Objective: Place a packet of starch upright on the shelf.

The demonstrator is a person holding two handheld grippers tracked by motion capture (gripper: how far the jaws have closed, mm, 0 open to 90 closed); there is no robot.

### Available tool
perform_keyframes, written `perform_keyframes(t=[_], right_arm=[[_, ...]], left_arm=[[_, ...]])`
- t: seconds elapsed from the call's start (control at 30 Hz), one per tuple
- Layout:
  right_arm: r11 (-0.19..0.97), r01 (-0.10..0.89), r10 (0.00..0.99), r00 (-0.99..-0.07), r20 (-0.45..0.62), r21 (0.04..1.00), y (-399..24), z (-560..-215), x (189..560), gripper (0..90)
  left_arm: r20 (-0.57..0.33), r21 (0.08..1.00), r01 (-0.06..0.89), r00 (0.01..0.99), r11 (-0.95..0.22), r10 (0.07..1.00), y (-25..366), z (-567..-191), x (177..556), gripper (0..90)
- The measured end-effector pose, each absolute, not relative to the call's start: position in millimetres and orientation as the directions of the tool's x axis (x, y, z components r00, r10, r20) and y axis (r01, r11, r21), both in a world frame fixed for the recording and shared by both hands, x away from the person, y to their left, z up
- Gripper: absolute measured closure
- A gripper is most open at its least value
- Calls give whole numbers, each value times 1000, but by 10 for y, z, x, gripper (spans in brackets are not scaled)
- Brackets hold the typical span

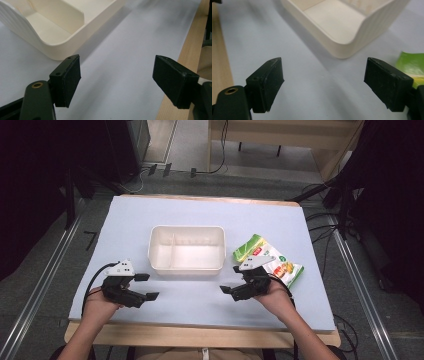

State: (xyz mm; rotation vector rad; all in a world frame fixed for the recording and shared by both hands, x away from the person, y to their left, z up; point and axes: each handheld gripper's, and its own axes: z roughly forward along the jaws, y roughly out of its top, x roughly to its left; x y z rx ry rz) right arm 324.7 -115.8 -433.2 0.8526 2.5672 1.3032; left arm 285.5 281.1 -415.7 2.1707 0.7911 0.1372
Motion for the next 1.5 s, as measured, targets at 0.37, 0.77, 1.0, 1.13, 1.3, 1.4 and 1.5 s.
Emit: perform_keyframes(t=[0.37, 0.77, 1.0, 1.13, 1.3, 1.4, 1.5], right_arm=[[490, 475, 536, -825, 177, 731, -1204, -4398, 3242, 166], [548, 408, 513, -853, 92, 730, -1154, -4399, 3225, 315], [520, 432, 516, -847, 132, 737, -1187, -4330, 3246, 489], [505, 476, 518, -835, 188, 720, -1222, -4324, 3305, 482], [509, 473, 527, -832, 174, 719, -1242, -4335, 3326, 442], [516, 467, 523, -836, 168, 718, -1250, -4334, 3326, 439], [511, 463, 527, -834, 161, 724, -1254, -4324, 3323, 440]], left_arm=[[-159, 726, 490, 802, -482, 575, 2794, -4144, 2862, 233], [-157, 726, 489, 802, -483, 576, 2789, -4151, 2859, 232], [-157, 726, 489, 802, -483, 576, 2789, -4152, 2859, 233], [-158, 727, 488, 804, -484, 574, 2784, -4153, 2859, 233], [-154, 723, 486, 806, -491, 571, 2780, -4153, 2860, 233], [-155, 723, 486, 806, -491, 571, 2778, -4155, 2861, 233], [-155, 723, 486, 806, -490, 571, 2778, -4156, 2862, 233]])
